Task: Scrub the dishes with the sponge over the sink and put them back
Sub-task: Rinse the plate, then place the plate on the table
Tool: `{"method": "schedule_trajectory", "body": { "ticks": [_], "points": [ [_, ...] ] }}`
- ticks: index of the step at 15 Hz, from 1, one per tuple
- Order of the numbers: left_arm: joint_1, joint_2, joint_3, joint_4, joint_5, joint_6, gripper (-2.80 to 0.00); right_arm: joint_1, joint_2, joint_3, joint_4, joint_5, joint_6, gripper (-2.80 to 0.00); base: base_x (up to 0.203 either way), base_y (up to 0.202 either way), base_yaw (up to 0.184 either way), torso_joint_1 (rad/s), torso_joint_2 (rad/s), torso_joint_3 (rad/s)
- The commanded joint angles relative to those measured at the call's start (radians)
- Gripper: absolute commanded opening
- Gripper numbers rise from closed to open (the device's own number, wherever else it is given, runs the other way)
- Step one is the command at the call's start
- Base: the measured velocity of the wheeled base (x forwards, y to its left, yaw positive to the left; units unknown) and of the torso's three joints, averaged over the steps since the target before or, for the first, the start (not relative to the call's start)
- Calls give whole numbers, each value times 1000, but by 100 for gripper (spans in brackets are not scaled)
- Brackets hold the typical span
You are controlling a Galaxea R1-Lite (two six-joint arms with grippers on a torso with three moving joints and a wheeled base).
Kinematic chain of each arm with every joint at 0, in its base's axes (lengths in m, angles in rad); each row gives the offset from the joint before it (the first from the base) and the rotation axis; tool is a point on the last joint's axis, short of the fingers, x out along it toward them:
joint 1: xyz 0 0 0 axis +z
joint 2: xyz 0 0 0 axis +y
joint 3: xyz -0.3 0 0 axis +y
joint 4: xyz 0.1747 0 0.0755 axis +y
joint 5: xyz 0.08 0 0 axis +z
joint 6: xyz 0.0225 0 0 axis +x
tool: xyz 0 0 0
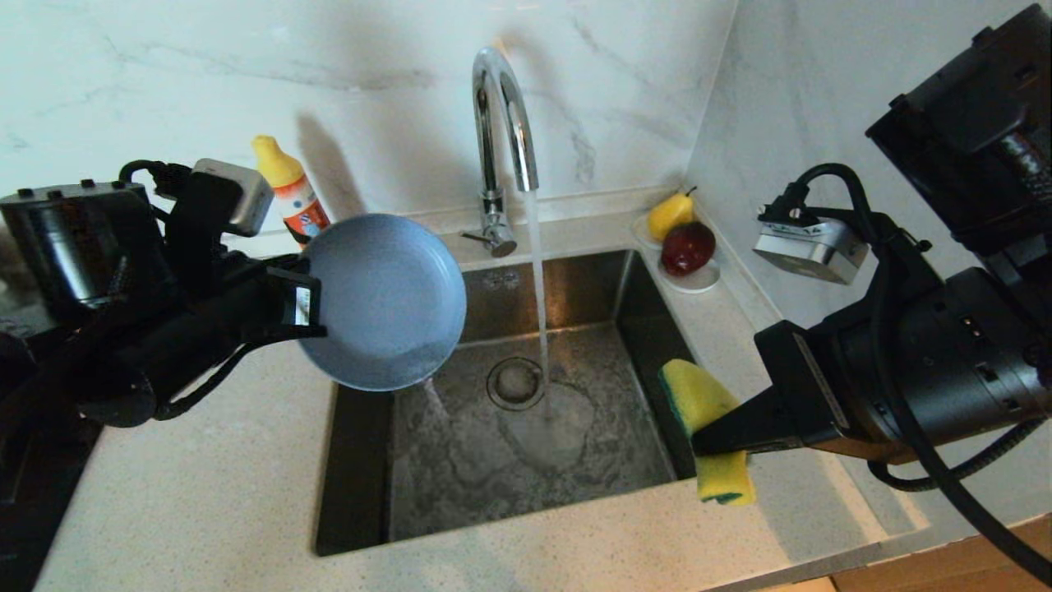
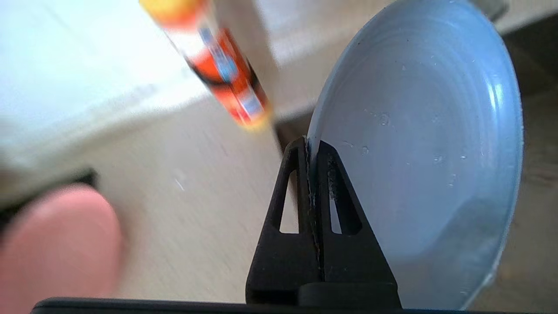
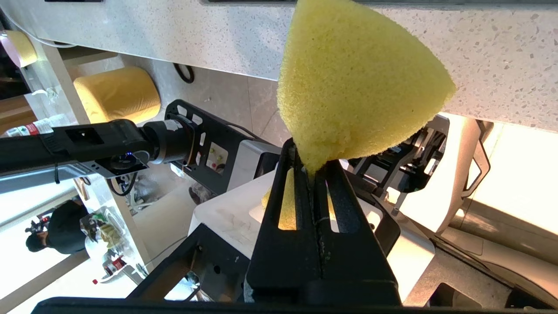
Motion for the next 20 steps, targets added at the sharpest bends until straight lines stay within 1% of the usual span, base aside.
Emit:
{"method": "schedule_trajectory", "body": {
  "ticks": [1,3,6,8,9,10,11,13,14,16,17,18,20],
  "points": [
    [0,-6,42,-87,2,48,-280,0,7,4,5,1,4,-280,0,0,0,0,0,0],
    [0,-7,43,-97,2,55,-280,-2,10,4,5,1,4,-280,0,0,0,0,0,0],
    [5,-7,34,-94,1,39,-280,-3,8,5,5,3,4,-280,0,0,0,0,0,0],
    [50,3,38,-71,0,20,-280,-5,3,5,5,3,4,-280,0,0,0,0,0,0],
    [81,8,30,-27,1,-24,-280,-6,-2,7,6,3,4,-280,0,0,0,0,0,0],
    [99,6,13,44,0,-83,-280,-6,-6,7,6,3,4,-280,0,0,0,0,0,0],
    [116,-1,-13,132,-4,-147,-280,-8,-9,7,6,3,4,-280,0,0,0,0,0,0],
    [156,-23,-86,353,-27,-309,-280,-9,-24,21,7,4,5,-280,0,0,0,0,0,0],
    [183,-34,-130,468,-63,-395,-280,-8,-33,34,6,9,7,-280,0,0,0,0,0,0],
    [268,-57,-219,679,-182,-575,-280,-9,-42,49,6,21,7,-280,0,0,0,0,0,0],
    [313,-68,-236,728,-234,-617,-280,-9,-41,48,6,21,7,-280,0,0,0,0,0,0],
    [354,-76,-241,752,-269,-636,-280,-9,-43,48,6,21,7,-280,0,0,0,0,0,0],
    [436,-85,-235,770,-293,-653,-280,-9,-44,48,6,21,7,-280,0,0,0,0,0,0]
  ]
}}
